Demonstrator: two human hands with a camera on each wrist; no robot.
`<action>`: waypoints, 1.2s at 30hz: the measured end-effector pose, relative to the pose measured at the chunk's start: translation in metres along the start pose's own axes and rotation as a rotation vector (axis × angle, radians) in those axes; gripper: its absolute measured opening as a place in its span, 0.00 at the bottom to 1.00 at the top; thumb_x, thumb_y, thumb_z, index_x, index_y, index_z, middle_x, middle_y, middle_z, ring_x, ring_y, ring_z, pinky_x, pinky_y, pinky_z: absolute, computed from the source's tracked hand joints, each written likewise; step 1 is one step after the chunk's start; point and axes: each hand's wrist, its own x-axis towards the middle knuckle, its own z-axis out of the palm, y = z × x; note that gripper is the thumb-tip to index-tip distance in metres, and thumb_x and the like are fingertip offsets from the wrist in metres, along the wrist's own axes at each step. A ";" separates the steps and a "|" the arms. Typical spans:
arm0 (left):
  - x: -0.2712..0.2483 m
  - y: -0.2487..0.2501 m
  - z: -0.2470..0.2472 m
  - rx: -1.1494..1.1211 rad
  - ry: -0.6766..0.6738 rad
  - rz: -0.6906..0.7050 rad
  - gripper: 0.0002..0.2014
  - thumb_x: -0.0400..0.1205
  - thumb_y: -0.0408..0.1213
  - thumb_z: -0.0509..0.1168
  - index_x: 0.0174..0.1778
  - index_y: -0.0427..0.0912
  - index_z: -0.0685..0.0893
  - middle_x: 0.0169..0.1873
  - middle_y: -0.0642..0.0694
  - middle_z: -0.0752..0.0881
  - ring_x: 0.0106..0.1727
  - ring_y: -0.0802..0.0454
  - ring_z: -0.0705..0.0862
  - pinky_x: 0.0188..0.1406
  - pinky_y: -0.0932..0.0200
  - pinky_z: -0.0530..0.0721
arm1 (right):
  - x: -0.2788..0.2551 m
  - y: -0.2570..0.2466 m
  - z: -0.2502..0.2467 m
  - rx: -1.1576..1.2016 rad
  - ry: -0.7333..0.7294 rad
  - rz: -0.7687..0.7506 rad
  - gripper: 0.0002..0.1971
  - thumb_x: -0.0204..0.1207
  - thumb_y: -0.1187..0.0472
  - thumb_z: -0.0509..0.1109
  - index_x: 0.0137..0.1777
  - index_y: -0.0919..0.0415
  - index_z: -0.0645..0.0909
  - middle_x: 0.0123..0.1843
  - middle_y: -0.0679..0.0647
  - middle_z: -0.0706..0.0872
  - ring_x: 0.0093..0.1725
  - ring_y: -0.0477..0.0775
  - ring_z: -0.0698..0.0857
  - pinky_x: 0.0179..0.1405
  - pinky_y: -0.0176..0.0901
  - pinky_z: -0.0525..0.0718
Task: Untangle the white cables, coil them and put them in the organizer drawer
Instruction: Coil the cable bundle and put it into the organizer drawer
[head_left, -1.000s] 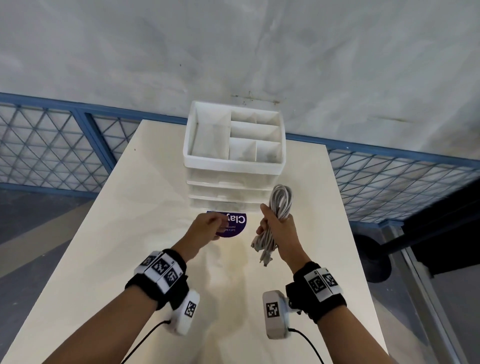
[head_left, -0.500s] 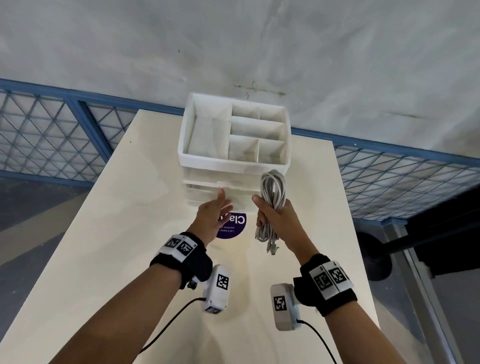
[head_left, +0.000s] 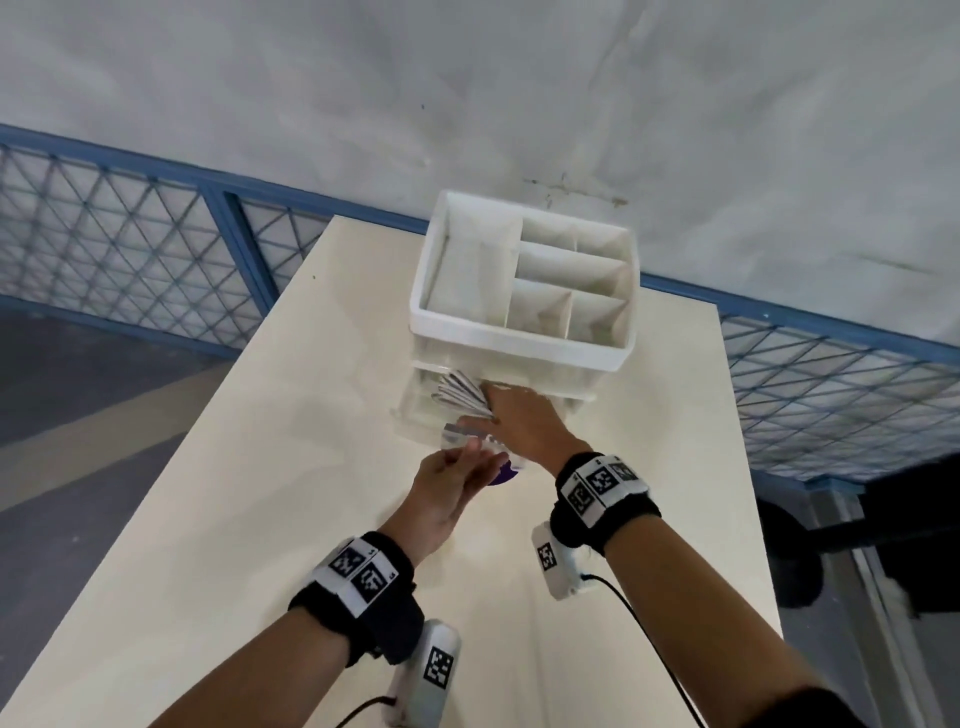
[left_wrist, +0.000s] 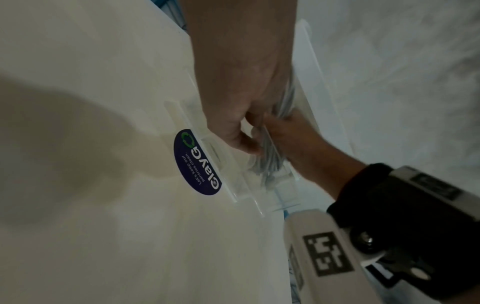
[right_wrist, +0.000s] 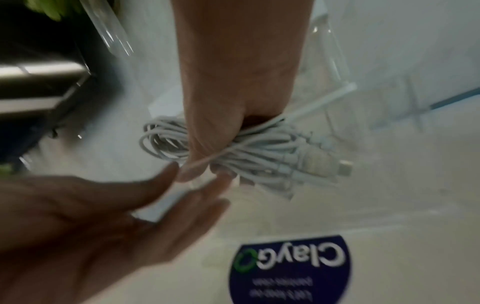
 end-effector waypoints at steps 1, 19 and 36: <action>-0.001 0.000 -0.001 -0.001 0.001 -0.006 0.13 0.84 0.34 0.59 0.46 0.25 0.82 0.44 0.33 0.87 0.37 0.55 0.92 0.38 0.68 0.88 | 0.002 0.006 0.003 -0.083 -0.015 0.005 0.27 0.75 0.36 0.63 0.58 0.60 0.76 0.56 0.58 0.88 0.57 0.62 0.86 0.51 0.48 0.79; 0.007 0.022 0.013 -0.092 0.056 -0.116 0.22 0.85 0.46 0.56 0.48 0.26 0.81 0.45 0.31 0.86 0.42 0.44 0.89 0.38 0.56 0.91 | -0.024 0.014 0.020 -0.145 -0.047 -0.120 0.16 0.86 0.56 0.48 0.61 0.62 0.73 0.61 0.60 0.77 0.58 0.63 0.77 0.56 0.57 0.75; 0.023 0.026 0.043 -0.110 0.247 -0.222 0.12 0.86 0.32 0.56 0.59 0.27 0.76 0.57 0.28 0.77 0.42 0.33 0.82 0.24 0.50 0.88 | -0.074 0.051 0.021 0.023 0.482 -0.105 0.22 0.68 0.78 0.64 0.57 0.57 0.84 0.59 0.51 0.89 0.65 0.54 0.83 0.62 0.44 0.82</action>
